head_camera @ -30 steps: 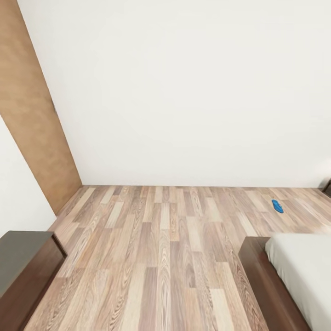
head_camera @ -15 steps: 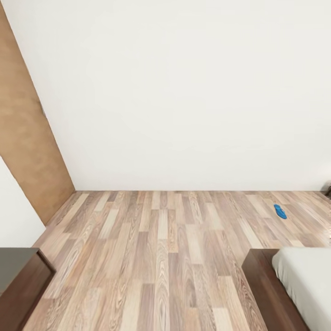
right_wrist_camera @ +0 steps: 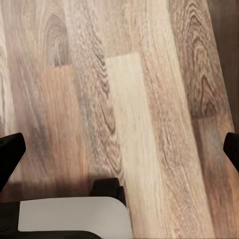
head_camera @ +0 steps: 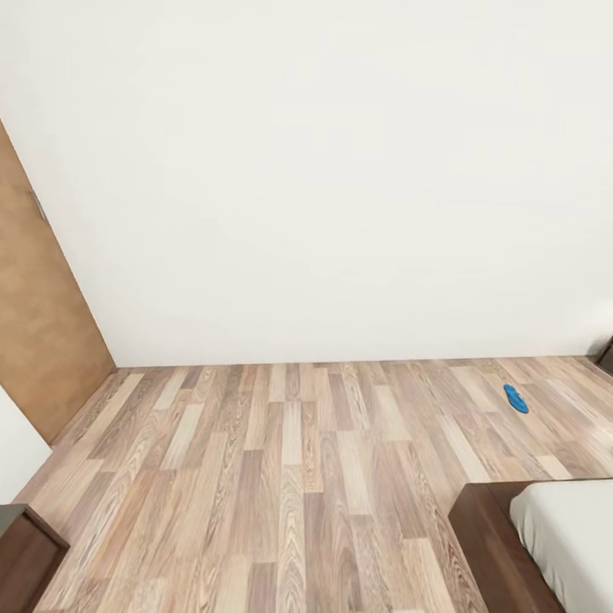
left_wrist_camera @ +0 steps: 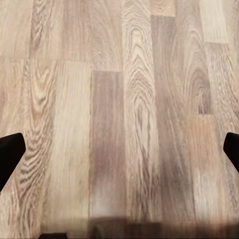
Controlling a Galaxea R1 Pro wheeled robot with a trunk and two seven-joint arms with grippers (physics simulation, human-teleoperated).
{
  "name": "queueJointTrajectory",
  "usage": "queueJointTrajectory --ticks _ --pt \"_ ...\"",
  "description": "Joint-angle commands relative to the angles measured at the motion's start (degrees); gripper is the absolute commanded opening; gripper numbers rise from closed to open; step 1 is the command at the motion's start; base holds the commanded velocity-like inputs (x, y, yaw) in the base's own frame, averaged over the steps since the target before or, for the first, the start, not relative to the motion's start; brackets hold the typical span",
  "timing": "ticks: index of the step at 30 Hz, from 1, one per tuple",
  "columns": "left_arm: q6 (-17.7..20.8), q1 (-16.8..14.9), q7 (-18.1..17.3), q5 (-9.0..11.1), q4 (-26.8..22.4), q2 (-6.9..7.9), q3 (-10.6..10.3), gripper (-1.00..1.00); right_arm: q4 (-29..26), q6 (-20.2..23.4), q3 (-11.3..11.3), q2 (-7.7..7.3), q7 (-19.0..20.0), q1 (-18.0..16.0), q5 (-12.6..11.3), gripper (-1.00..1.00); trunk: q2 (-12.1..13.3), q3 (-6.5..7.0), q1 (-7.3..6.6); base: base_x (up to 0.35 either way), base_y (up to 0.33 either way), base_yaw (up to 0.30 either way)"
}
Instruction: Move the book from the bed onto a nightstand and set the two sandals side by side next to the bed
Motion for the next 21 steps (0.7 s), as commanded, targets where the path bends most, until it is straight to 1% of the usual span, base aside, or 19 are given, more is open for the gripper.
queueJointTrajectory --ticks 1,21 --pt "-0.2 -0.04 -0.02 0.61 0.05 0.03 -0.24 1.0 0.07 -0.11 -0.01 0.01 0.44 -0.04 -0.61 1.0 -0.02 -0.05 0.03 0.32 0.0 -0.002" --pt "-0.2 -0.04 -0.02 0.61 0.09 0.03 -0.25 1.0 0.11 -0.11 0.11 -0.03 0.44 -0.04 -0.54 1.0 -0.02 -0.05 0.03 0.32 0.0 0.0"
